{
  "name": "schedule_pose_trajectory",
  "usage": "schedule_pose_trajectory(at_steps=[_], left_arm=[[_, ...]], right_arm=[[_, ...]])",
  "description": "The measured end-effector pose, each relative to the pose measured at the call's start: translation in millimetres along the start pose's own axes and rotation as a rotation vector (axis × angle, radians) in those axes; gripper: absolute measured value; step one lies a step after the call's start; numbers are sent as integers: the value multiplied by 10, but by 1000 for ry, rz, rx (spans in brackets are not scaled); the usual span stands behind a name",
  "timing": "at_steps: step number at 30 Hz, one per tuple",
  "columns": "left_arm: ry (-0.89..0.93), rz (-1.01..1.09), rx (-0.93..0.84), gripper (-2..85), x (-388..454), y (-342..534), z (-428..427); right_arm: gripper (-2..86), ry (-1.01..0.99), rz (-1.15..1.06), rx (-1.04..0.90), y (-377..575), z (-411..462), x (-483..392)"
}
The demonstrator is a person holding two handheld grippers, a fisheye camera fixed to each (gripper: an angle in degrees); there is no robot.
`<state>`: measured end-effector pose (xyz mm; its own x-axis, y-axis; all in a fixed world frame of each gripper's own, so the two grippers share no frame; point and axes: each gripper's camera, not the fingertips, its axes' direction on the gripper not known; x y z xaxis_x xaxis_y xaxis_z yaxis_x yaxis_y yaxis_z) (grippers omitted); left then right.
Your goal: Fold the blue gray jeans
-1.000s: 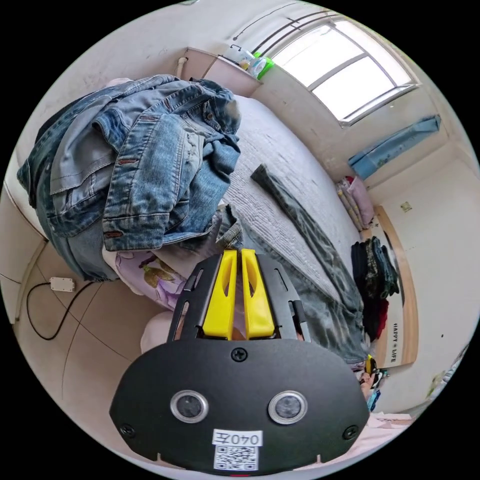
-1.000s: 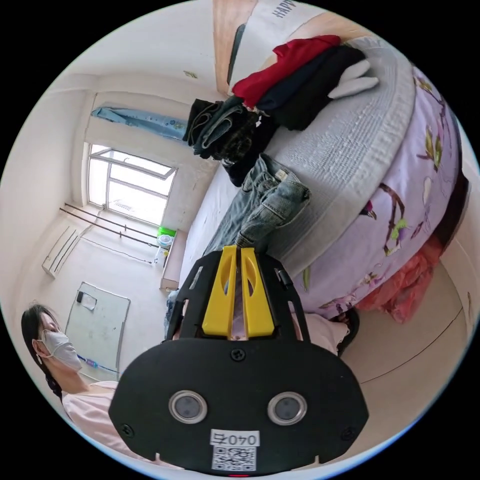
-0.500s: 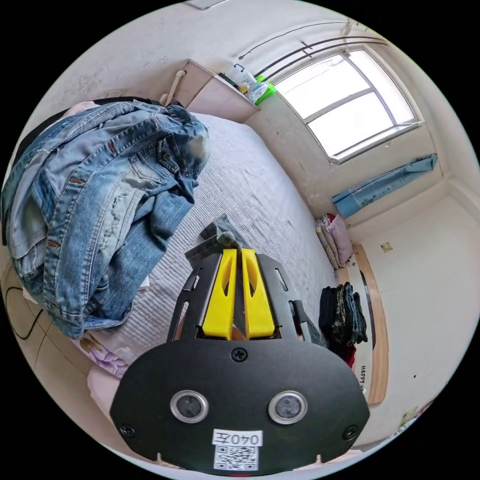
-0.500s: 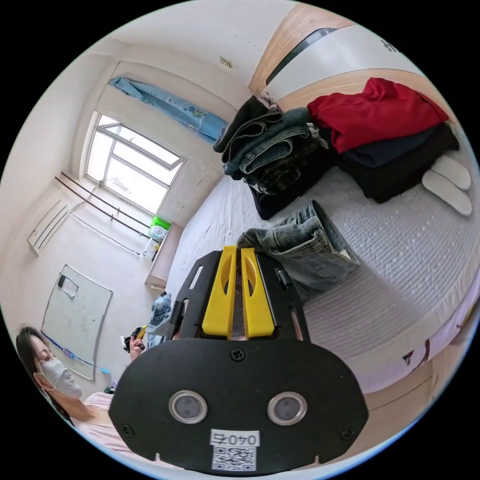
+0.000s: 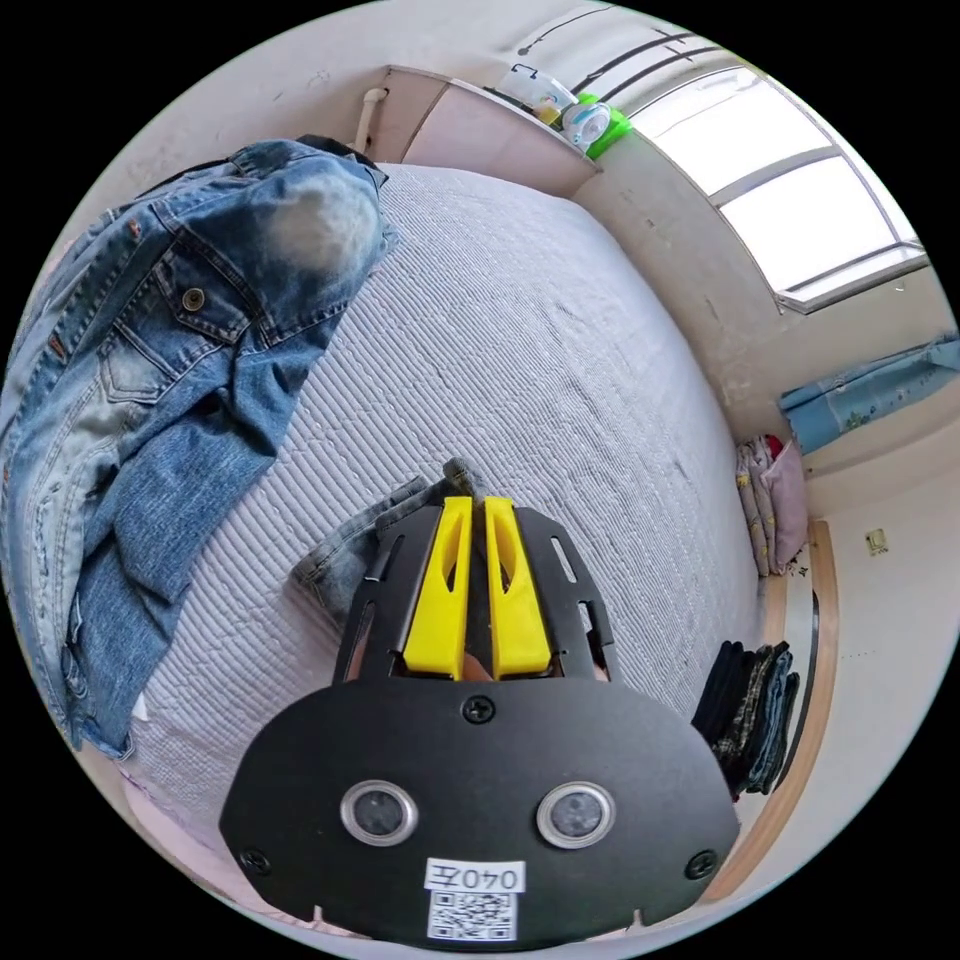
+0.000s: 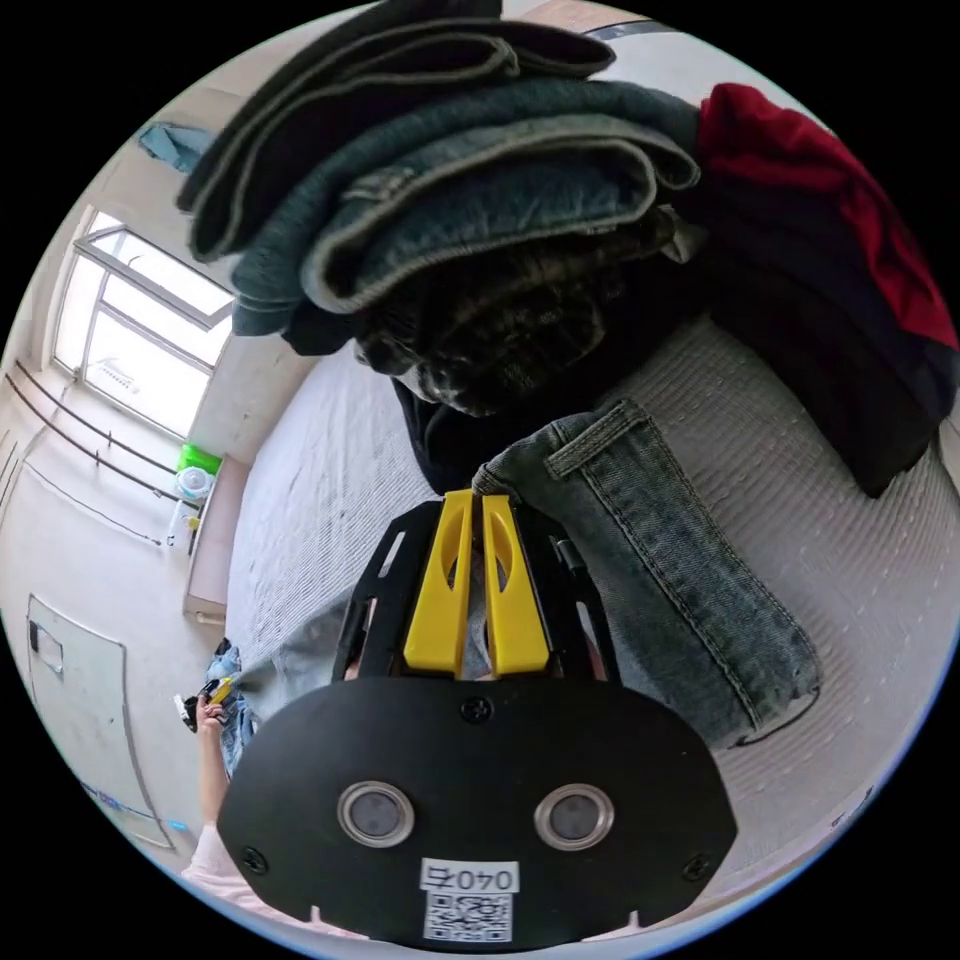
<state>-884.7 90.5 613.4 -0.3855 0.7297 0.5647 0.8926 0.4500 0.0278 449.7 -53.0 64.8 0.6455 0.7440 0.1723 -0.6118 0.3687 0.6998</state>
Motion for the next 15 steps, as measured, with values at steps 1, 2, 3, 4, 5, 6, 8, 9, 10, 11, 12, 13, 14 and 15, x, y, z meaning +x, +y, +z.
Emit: schedule_pose_trajectory(at_steps=[1, 2, 3, 4, 5, 6, 8, 9, 10, 11, 12, 13, 14, 15], left_arm=[[3, -4, -6, -10, 3, -21, 78], [2, -8, -27, -7, 10, -64, 219], [8, -19, -45, -2, 2, -108, 322], [31, -19, -50, 0, -7, -126, 354], [112, -15, -41, 6, -38, -155, 365], [201, -10, -34, 9, -76, -185, 333], [325, 34, -34, 7, -108, -217, 229], [368, 107, -11, 1, -86, -187, 90], [365, 159, 10, -2, -56, -144, 3], [308, 276, 45, -6, 31, -5, -165], [208, 389, 67, -8, 127, 177, -281], [150, 436, 72, -9, 164, 273, -311], [30, 497, 82, -9, 201, 458, -326], [-57, 531, 86, -9, 199, 606, -292]], right_arm=[[7, 18, 8, 1, -6, 96, -32], [20, 39, 9, -5, -12, 176, -69], [29, 50, 7, -13, -13, 211, -91], [44, 61, -7, -29, -11, 258, -150], [57, 59, -28, -47, 1, 269, -229], [59, 56, -39, -53, 13, 257, -275], [59, 47, -131, -25, 141, 80, -532], [57, 56, -161, -14, 196, 21, -612], [47, 86, -229, 1, 339, -92, -791], [31, 108, -306, 9, 521, -182, -976], [19, 114, -347, 8, 624, -214, -1067], [4, 121, -426, -8, 837, -242, -1237], [-3, 133, -491, -42, 1034, -218, -1378], [-4, 146, -516, -65, 1120, -186, -1434]])
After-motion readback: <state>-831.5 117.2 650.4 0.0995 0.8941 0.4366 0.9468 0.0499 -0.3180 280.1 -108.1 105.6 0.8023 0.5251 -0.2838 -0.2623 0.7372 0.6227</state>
